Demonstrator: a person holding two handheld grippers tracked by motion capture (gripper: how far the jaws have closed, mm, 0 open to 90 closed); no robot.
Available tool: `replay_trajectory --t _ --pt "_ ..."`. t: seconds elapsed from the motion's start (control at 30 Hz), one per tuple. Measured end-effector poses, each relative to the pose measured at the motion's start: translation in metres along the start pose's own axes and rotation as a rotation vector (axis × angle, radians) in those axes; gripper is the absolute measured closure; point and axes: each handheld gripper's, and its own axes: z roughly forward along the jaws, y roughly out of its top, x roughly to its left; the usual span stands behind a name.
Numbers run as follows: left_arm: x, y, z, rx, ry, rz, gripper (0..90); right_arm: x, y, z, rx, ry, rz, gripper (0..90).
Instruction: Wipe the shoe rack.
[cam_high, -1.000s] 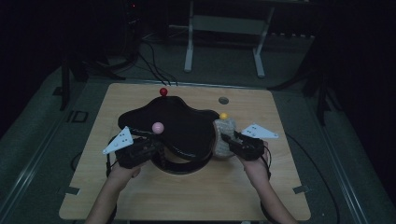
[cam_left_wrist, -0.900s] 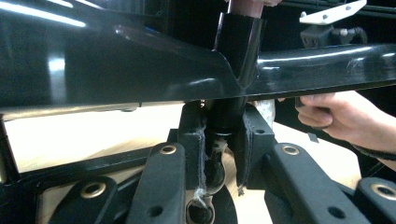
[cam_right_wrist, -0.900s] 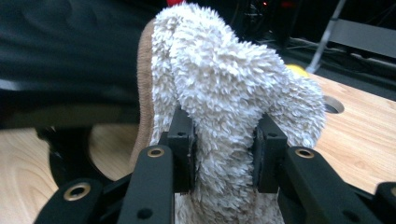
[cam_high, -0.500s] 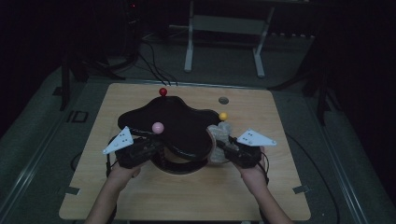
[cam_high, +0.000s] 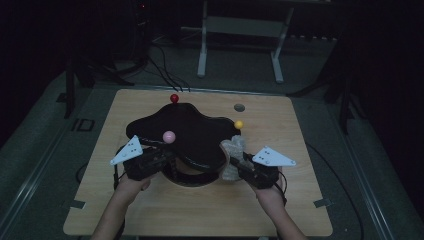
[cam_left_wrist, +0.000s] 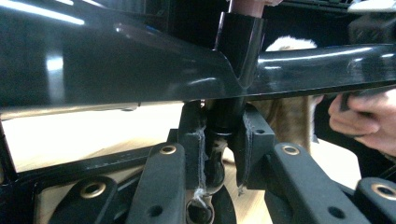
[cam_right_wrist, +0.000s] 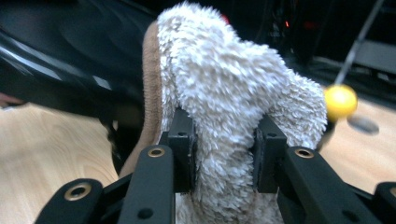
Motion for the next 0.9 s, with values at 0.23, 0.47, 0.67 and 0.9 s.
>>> replay_trajectory --t 0.23,0.47,0.67,0.9 --pt "0.000 0.000 0.000 -0.003 -0.001 -0.002 74.4 0.008 0.007 -0.019 -0.047 0.057 0.008 66.8" --pt "0.000 0.000 0.000 -0.001 0.002 -0.001 74.4 0.019 0.002 -0.019 -0.047 0.042 -0.018 66.8" --pt "0.000 0.000 0.000 -0.002 0.002 0.000 74.4 0.013 -0.018 -0.010 0.035 0.049 0.002 66.8" --pt "0.000 0.000 0.000 -0.003 -0.002 -0.005 74.4 0.010 -0.045 0.006 0.135 0.066 -0.021 66.7"
